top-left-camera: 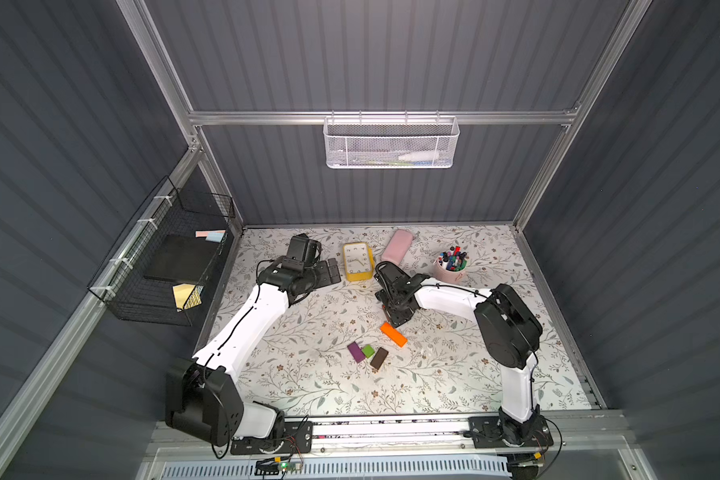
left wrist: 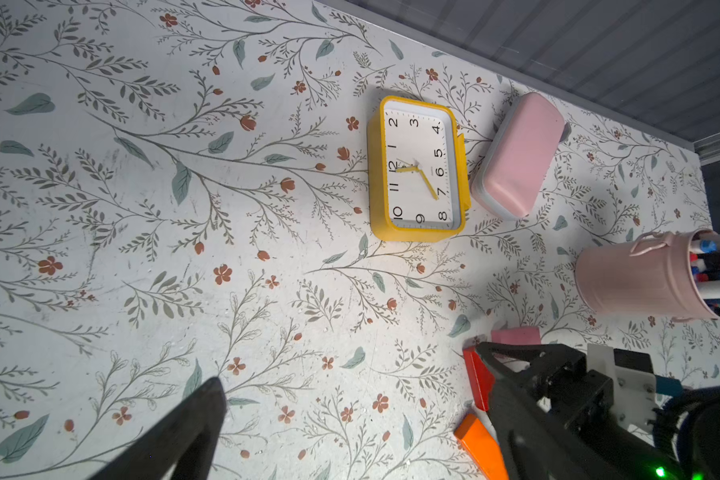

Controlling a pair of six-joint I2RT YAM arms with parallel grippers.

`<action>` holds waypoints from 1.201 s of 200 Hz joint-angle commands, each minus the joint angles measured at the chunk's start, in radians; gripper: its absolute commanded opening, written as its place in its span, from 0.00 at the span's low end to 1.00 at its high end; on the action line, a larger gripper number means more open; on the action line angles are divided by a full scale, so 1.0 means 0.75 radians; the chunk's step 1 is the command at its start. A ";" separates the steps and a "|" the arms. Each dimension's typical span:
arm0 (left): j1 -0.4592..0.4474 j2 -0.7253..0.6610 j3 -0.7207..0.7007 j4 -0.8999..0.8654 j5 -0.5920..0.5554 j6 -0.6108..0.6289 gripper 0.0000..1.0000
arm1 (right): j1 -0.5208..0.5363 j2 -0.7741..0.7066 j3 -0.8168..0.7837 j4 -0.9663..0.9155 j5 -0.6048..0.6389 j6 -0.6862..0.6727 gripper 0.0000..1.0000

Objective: Assemble the number 6 with building blocks
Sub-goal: Assemble the building block at the center of the board, then adjust the building block at the center of the board.

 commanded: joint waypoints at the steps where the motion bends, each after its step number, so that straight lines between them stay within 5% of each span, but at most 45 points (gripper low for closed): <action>1: -0.008 -0.001 0.033 -0.026 -0.023 0.023 0.99 | 0.011 -0.065 0.035 -0.057 0.051 0.072 0.79; 73: -0.010 -0.006 -0.041 0.070 0.060 -0.140 0.99 | 0.064 -0.333 0.041 -0.293 0.271 -0.162 0.78; 109: -0.110 0.063 -0.045 0.146 0.059 -0.275 0.99 | 0.004 -0.439 -0.023 -0.329 0.480 -0.530 0.78; 188: -0.257 0.347 -0.228 0.764 0.260 -0.871 0.99 | -0.347 -0.337 -0.029 -0.201 0.069 -1.099 0.69; 213: -0.275 0.405 -0.218 0.832 0.284 -0.940 0.99 | -0.353 -0.268 0.022 -0.207 -0.044 -1.239 0.57; 240: -0.307 0.496 -0.155 0.856 0.333 -0.950 0.99 | -0.353 -0.229 -0.002 -0.174 -0.097 -1.340 0.55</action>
